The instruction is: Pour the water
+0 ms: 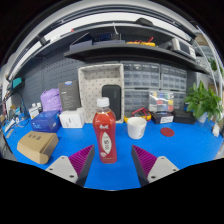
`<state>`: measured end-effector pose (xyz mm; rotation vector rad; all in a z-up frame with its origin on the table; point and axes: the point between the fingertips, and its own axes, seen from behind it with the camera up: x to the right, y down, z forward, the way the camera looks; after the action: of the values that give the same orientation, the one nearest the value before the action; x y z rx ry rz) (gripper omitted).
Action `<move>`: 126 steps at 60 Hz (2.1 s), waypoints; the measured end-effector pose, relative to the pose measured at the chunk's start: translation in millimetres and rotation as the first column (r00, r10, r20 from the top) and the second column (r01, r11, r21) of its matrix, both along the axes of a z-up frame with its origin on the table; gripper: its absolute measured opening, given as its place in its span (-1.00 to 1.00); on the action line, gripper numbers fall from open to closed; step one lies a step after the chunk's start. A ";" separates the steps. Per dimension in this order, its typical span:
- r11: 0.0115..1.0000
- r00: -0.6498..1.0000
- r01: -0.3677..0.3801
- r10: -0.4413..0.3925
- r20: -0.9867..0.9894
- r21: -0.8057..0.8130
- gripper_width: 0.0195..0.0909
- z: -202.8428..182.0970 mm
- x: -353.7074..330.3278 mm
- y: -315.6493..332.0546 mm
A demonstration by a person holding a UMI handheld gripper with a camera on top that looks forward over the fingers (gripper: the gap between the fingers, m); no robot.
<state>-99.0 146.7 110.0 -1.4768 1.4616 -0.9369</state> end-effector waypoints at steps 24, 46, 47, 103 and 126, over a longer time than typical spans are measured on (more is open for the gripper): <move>1.000 0.996 -0.014 0.014 0.088 0.009 0.41 -20.8 99.2 39.1; 0.998 0.987 0.008 0.003 0.159 -0.068 -0.82 -21.8 114.2 27.3; 0.998 0.987 0.002 0.009 0.162 -0.068 -0.82 -22.1 114.4 28.1; -0.026 0.958 0.235 -0.160 -0.236 0.972 -0.82 46.9 234.7 39.5; -0.350 0.924 0.340 -0.047 -0.379 0.873 -0.82 35.8 237.4 28.9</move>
<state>138.4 175.6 145.8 0.1647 1.7849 0.5582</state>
